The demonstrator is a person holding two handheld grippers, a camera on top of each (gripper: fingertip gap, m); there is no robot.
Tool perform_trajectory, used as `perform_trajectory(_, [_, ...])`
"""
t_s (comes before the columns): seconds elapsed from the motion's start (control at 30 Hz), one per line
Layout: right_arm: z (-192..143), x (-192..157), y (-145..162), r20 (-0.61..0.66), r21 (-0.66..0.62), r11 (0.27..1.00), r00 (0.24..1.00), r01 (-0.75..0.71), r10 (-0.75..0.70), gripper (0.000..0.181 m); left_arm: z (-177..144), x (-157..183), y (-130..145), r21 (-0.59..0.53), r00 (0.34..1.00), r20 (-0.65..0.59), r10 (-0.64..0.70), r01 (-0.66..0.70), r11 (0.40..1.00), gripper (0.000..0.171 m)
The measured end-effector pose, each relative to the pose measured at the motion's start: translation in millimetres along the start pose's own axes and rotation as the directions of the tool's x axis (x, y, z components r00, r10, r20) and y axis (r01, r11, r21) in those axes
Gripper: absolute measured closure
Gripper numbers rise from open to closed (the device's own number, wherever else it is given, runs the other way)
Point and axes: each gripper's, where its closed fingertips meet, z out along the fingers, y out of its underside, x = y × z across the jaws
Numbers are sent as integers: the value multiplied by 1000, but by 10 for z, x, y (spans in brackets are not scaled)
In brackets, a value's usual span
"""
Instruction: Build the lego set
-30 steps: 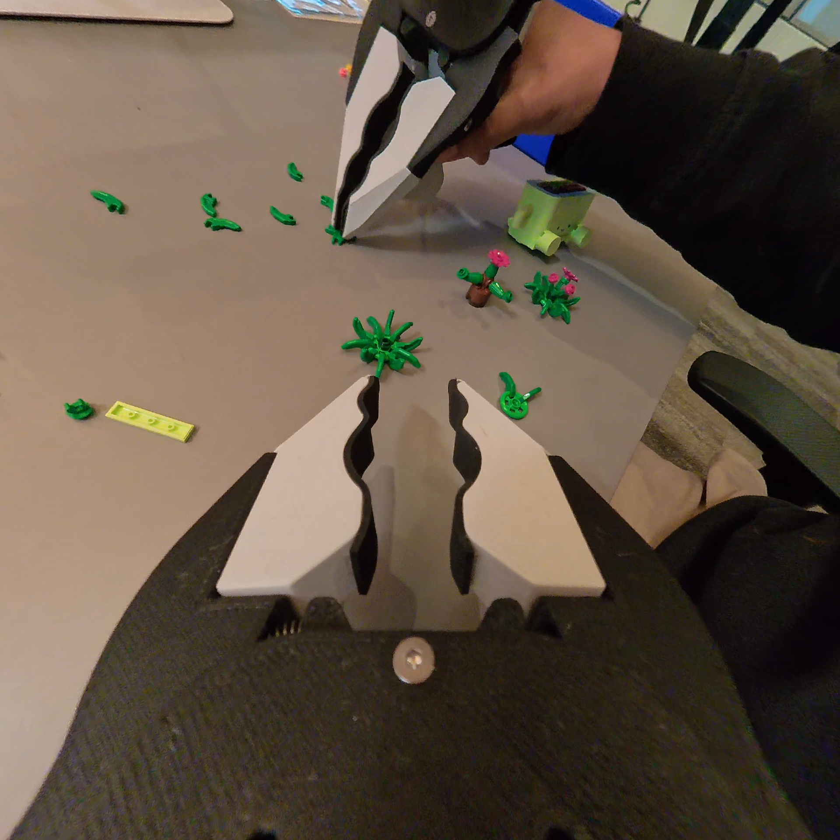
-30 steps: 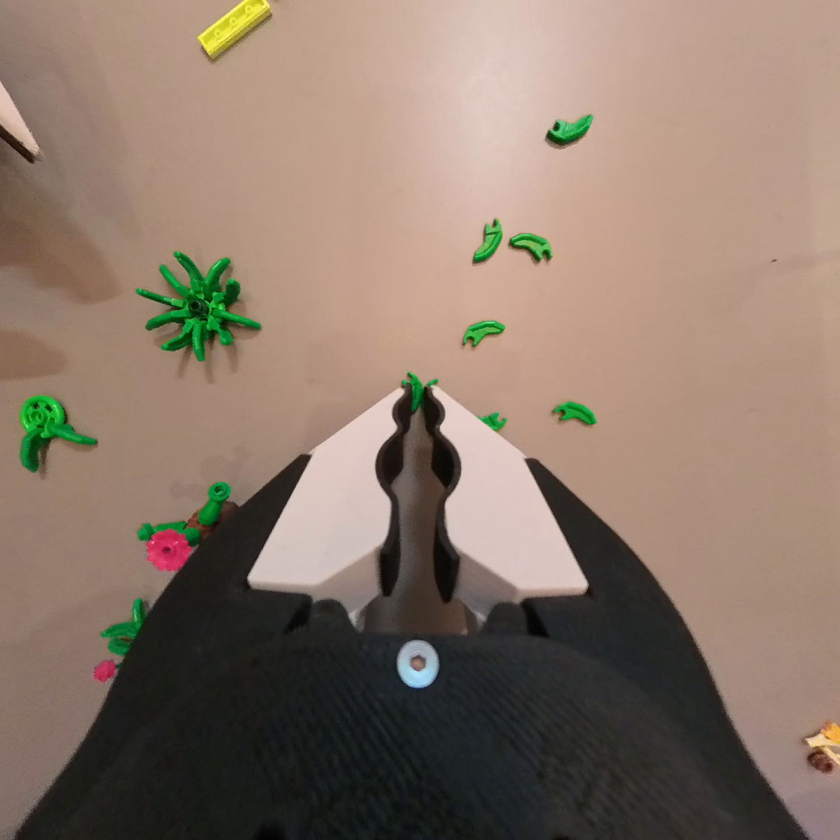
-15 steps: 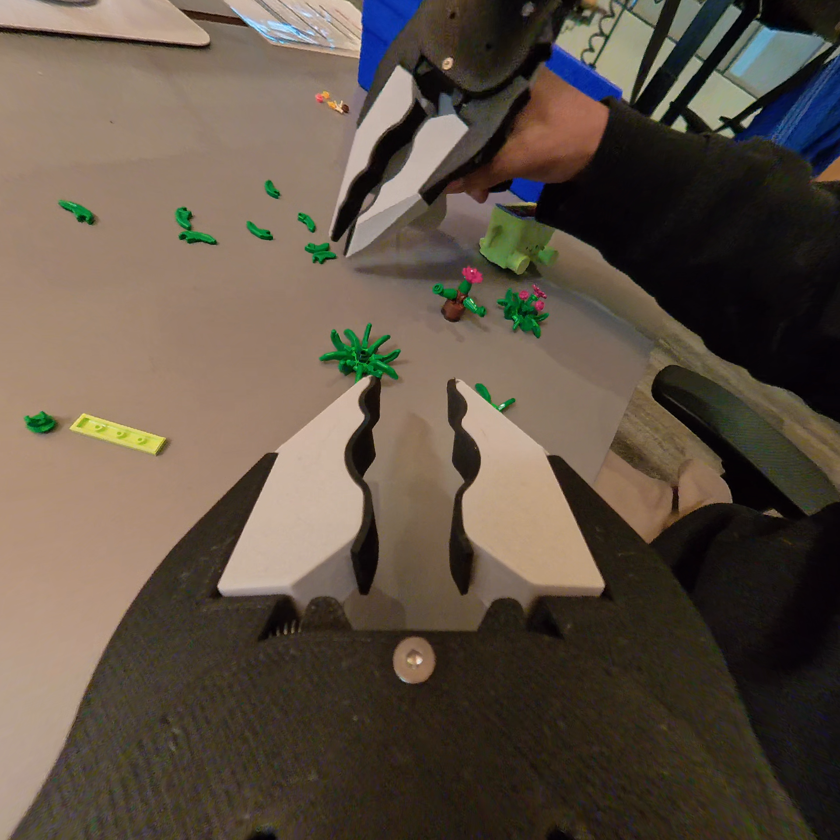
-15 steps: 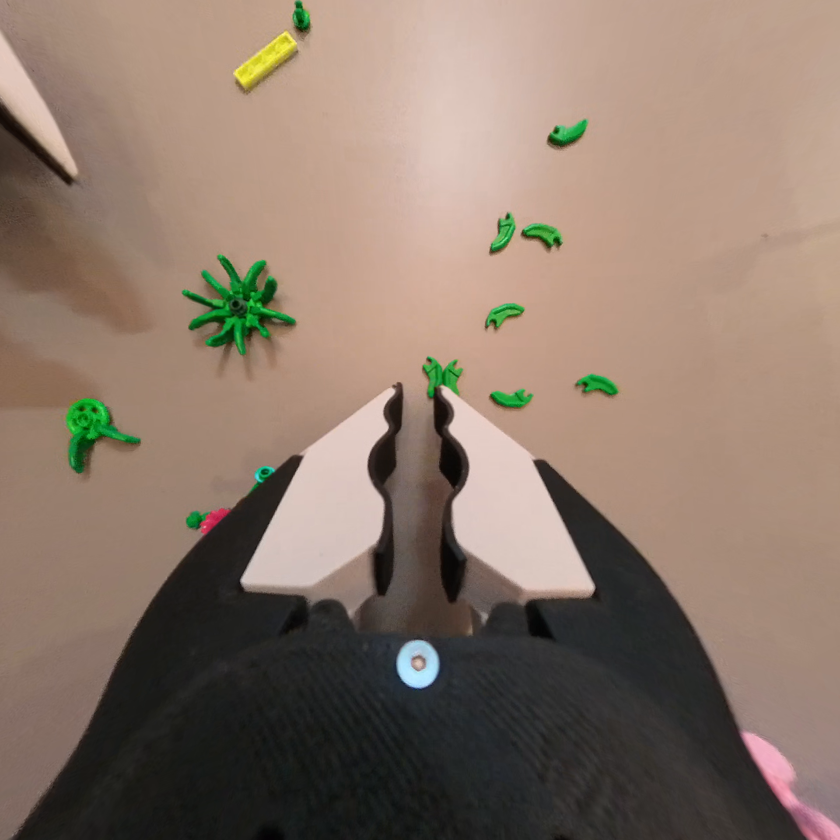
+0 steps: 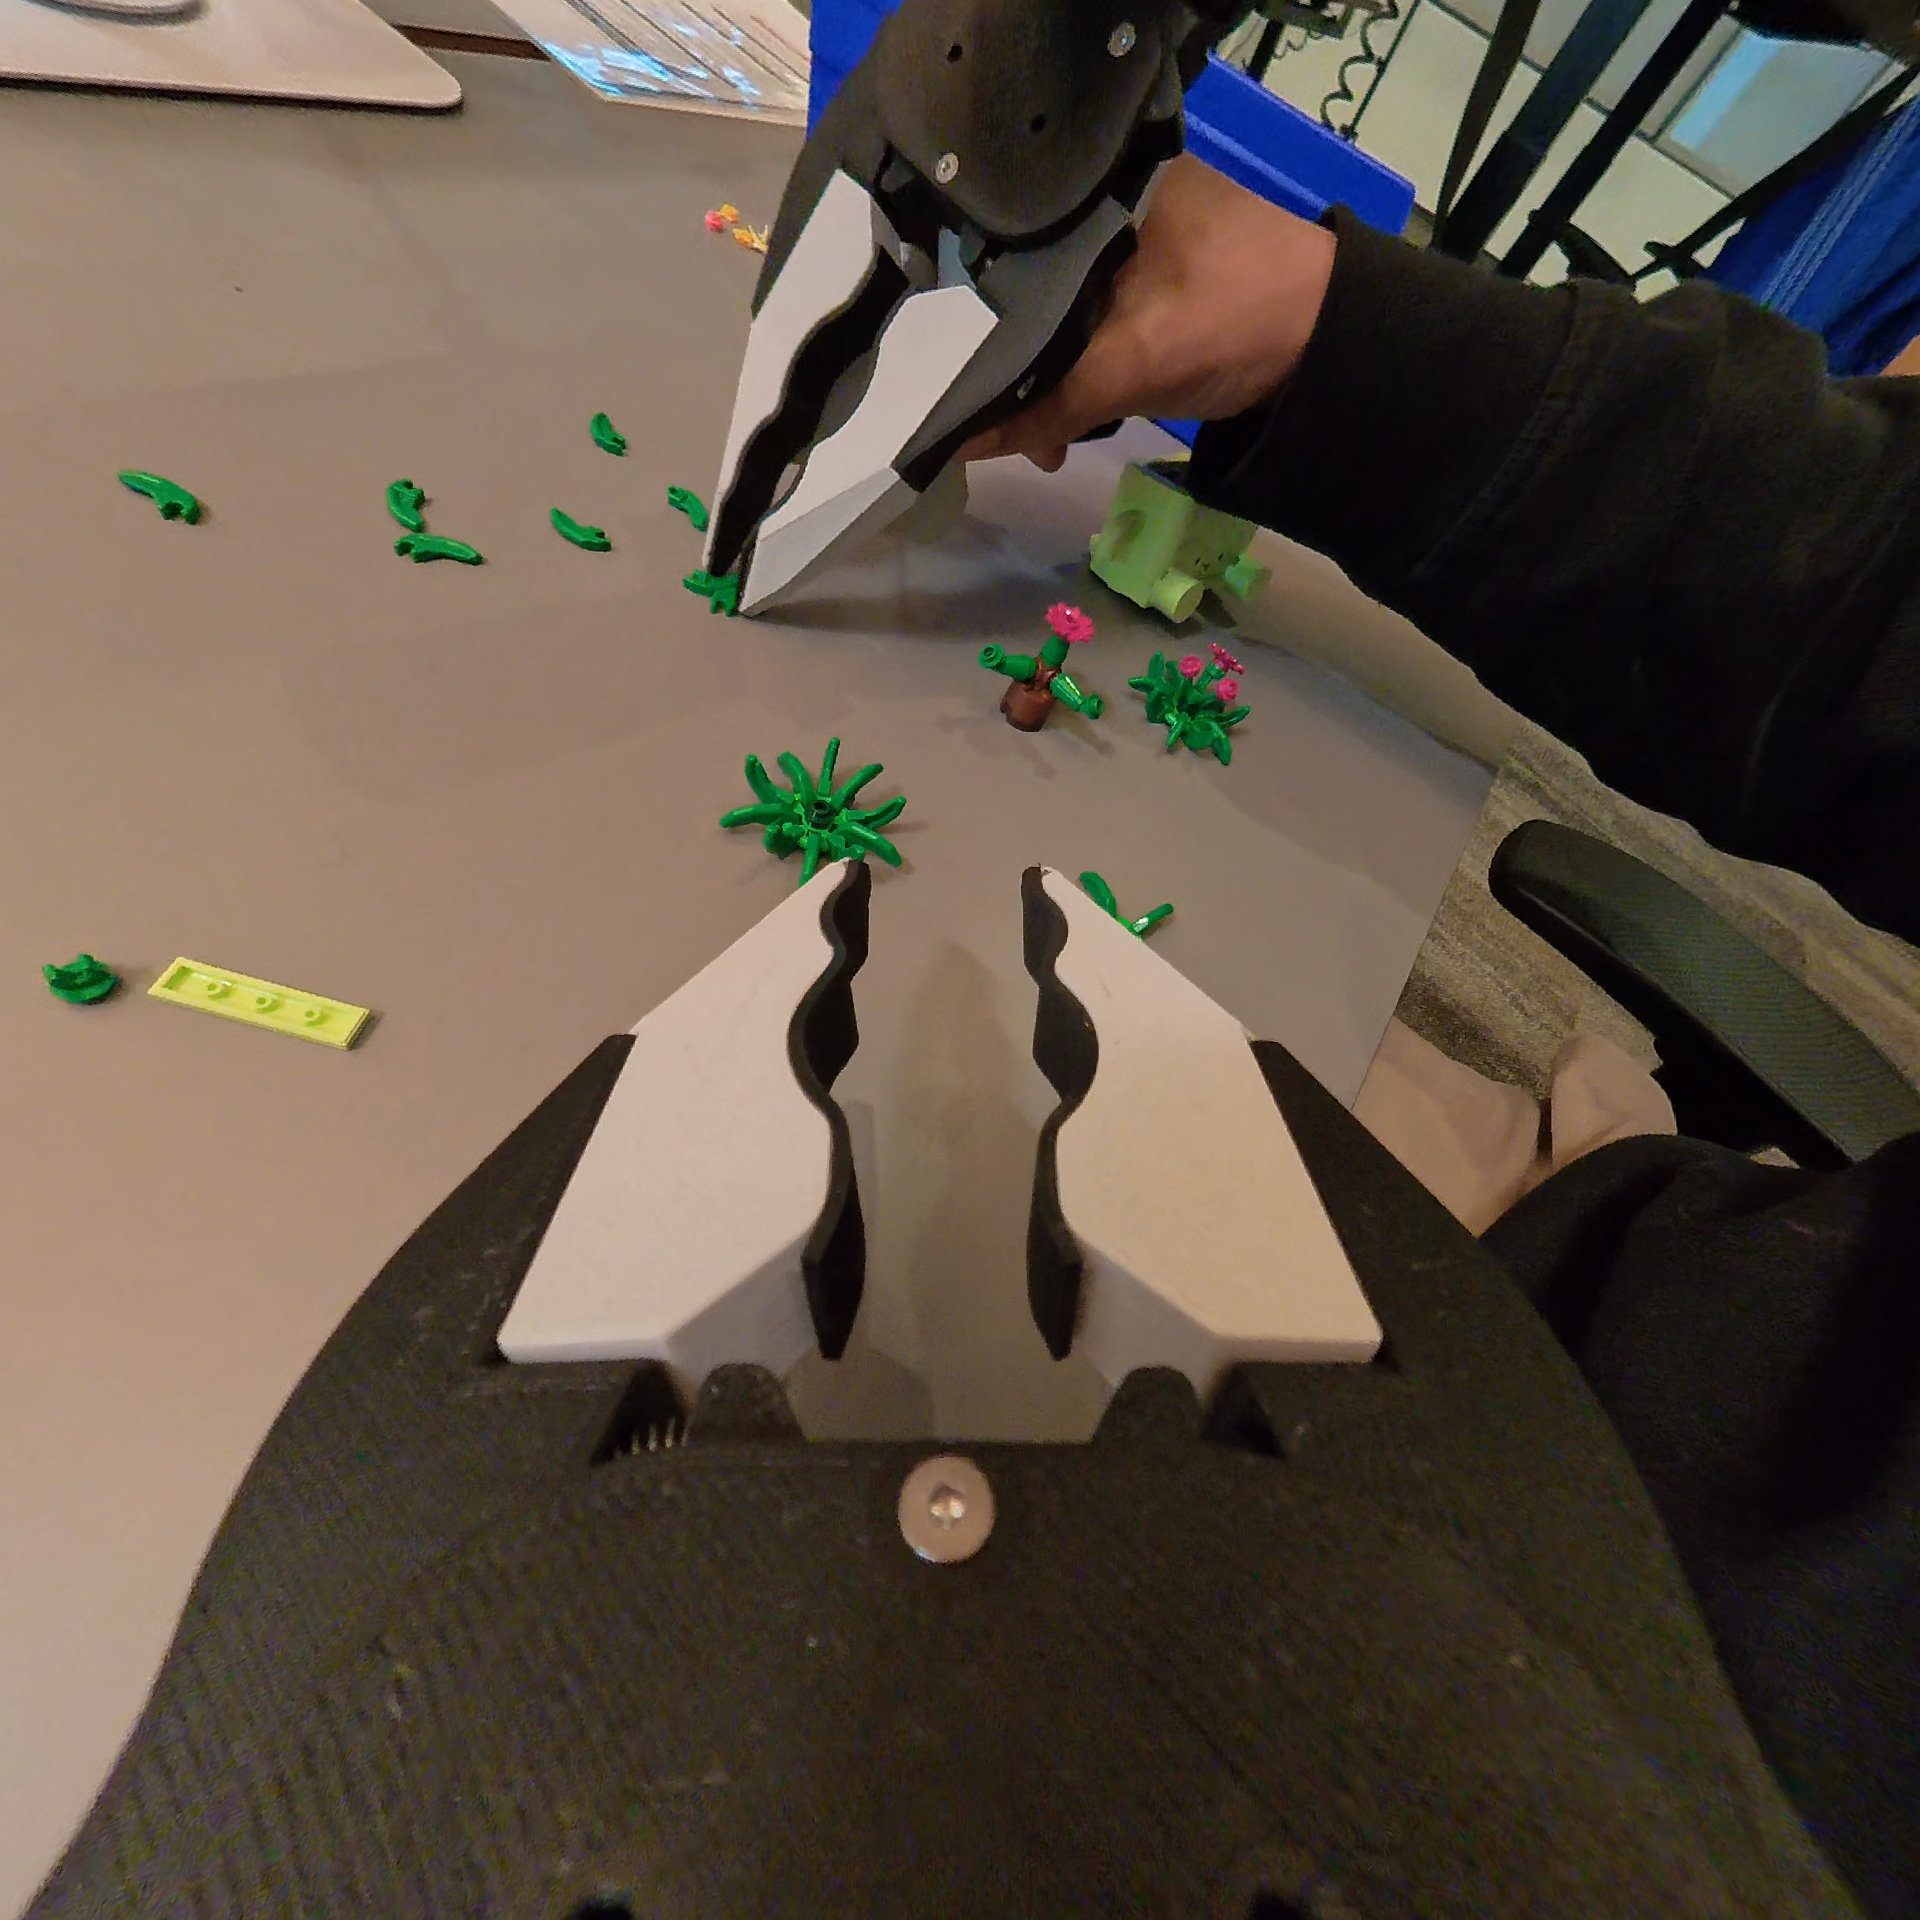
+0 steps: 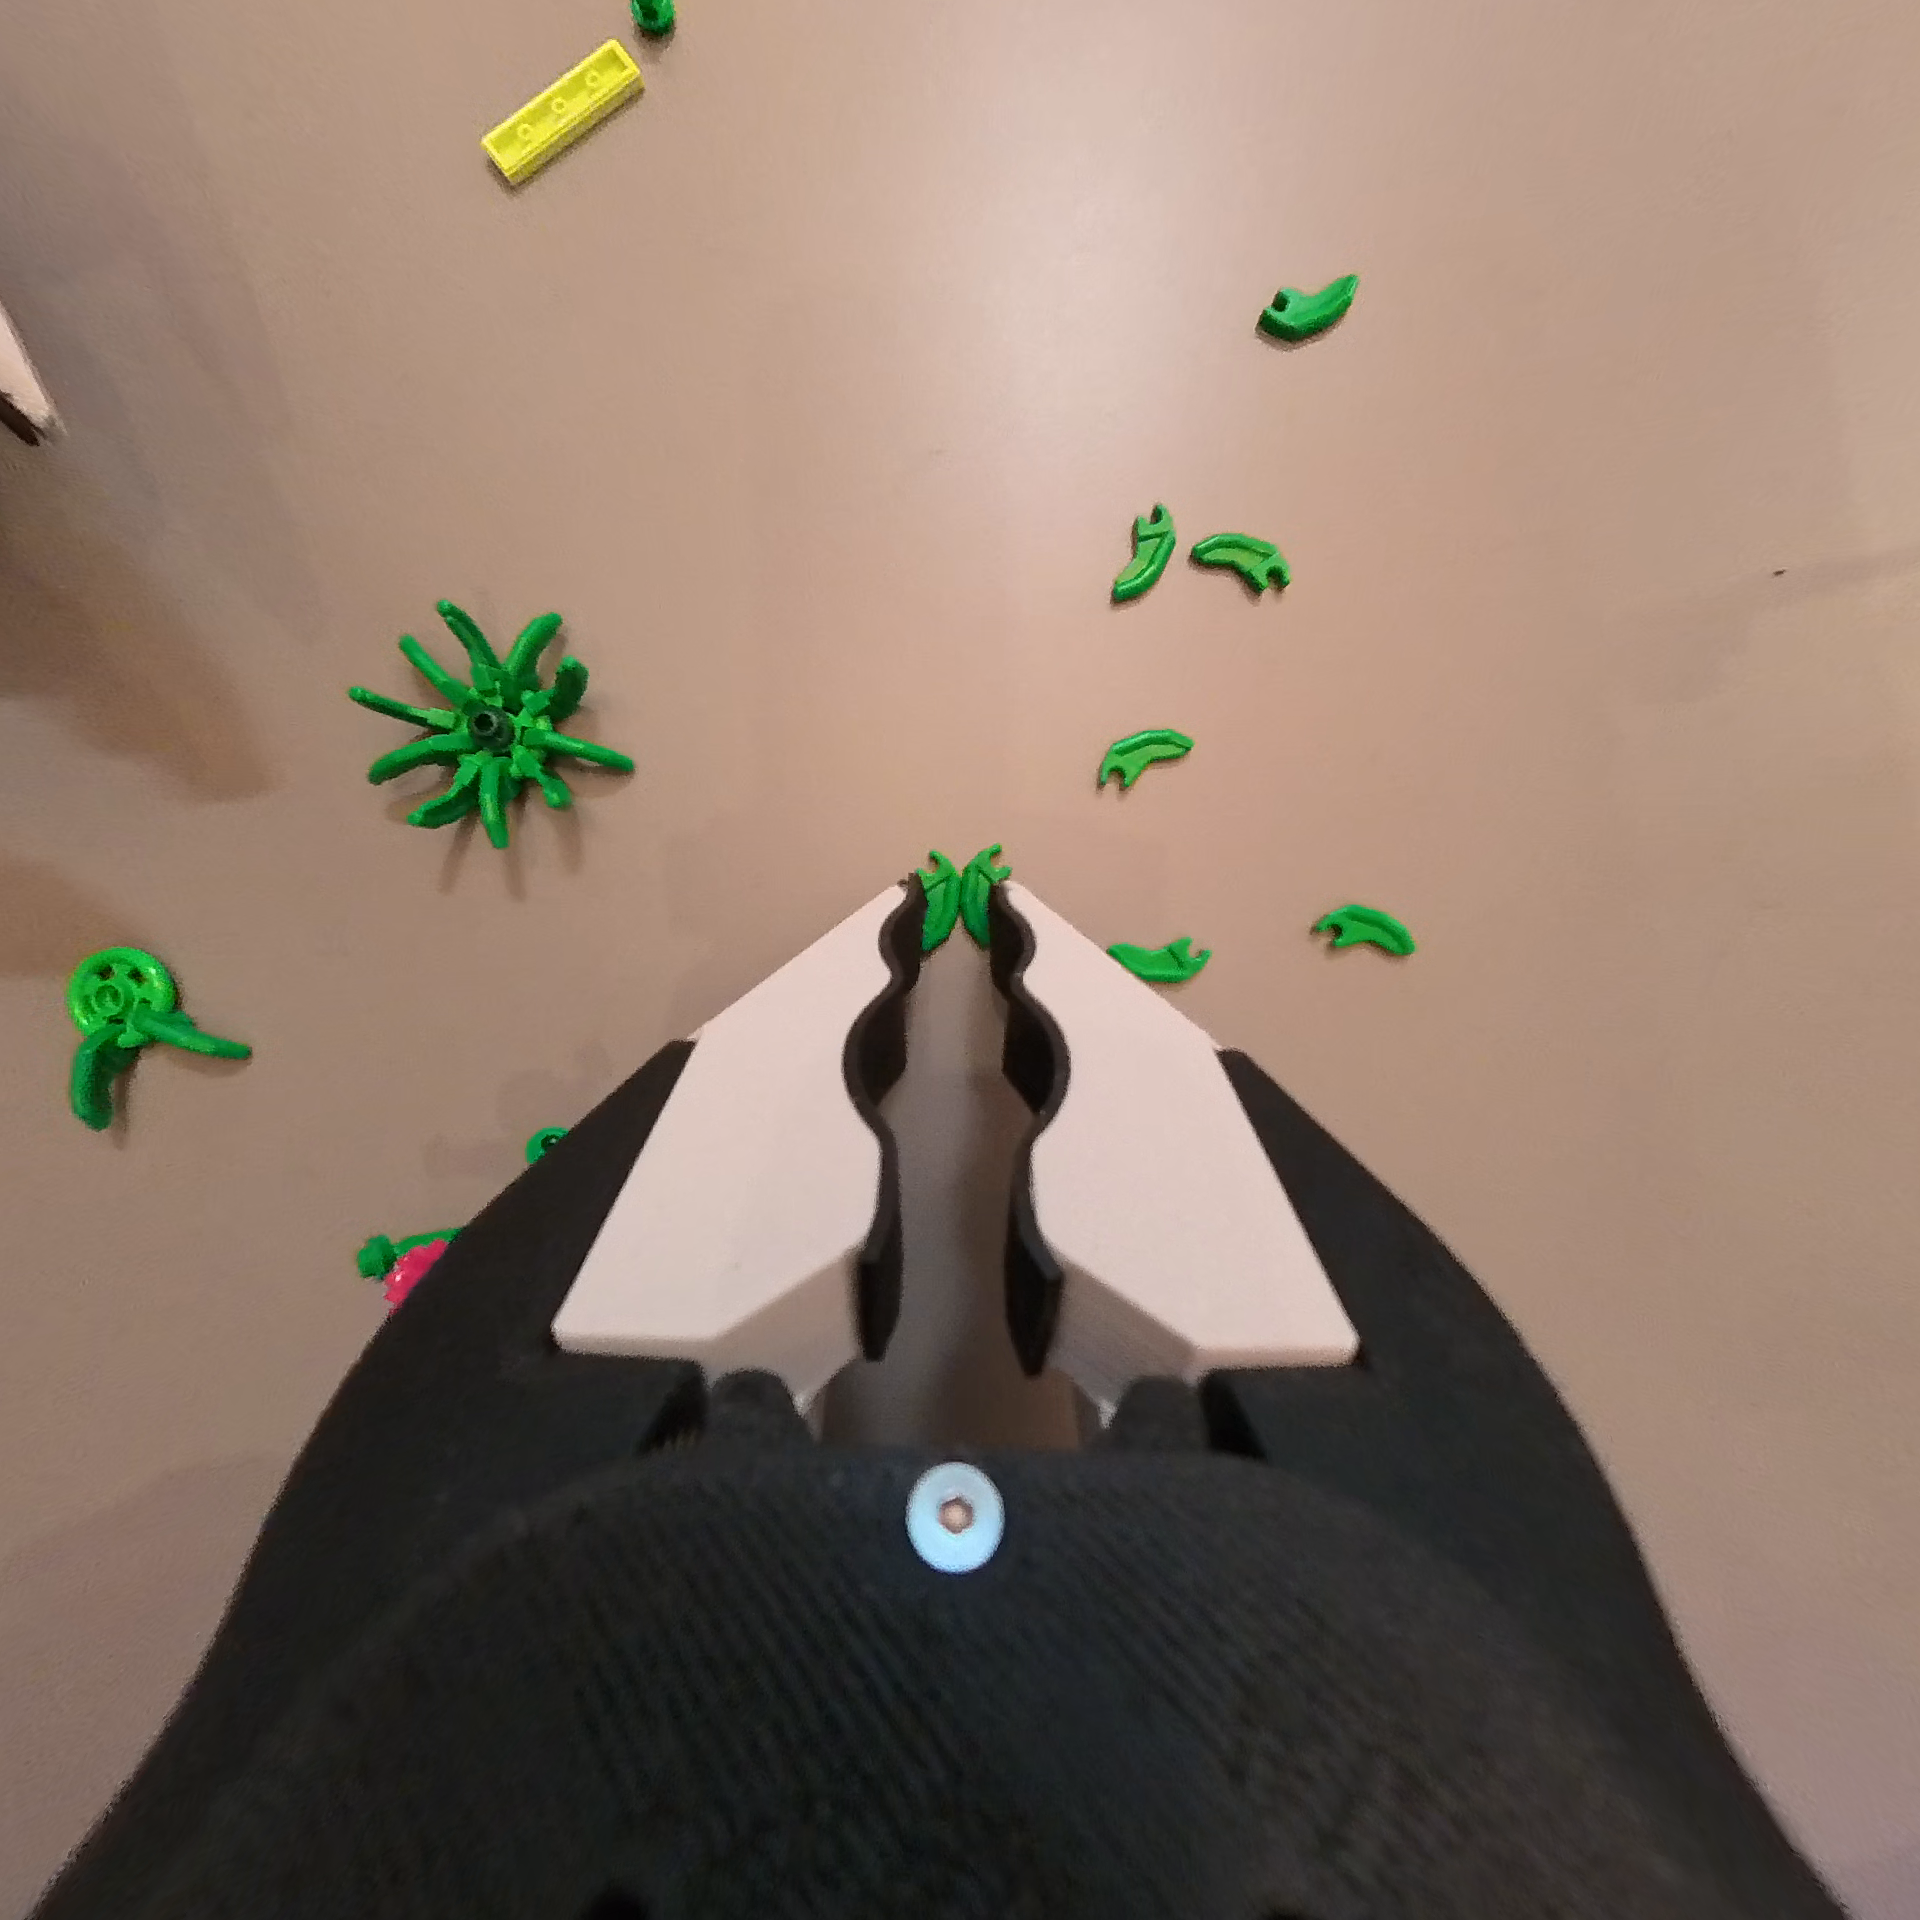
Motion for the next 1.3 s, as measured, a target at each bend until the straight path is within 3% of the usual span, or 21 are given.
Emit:
perform_trajectory(0.23, [-118,-52,-62,-2,75,997,1000,-17,18,181,-1,0,0,0,1000,-5,-5,5,1000,142])
perform_trajectory(0.4, [-74,-29,106,-18,20,1000,1000,-23,24,181,3,3,3,-3,1000,-2,-1,1,1000,142])
perform_trajectory(0.6, [-43,-48,76,4,16,999,999,-39,39,170,8,1,8,-6,1000,-5,-4,4,1000,142])
perform_trajectory(0.83, [-4,-63,30,19,-28,999,999,-38,39,178,6,4,5,-3,1000,-5,-1,1,1000,142])
perform_trajectory(1.03, [-234,-303,-37,-3,-31,998,998,-58,58,178,-31,134,-100,72,997,-76,22,-16,997,141])
perform_trajectory(1.17, [-495,-972,-276,214,56,992,972,-113,99,178,-130,324,-288,195,985,-155,83,-52,979,133])
perform_trajectory(1.3, [-770,-1629,-518,495,157,965,862,-210,107,178,-356,620,-529,376,949,-242,204,-102,921,121])
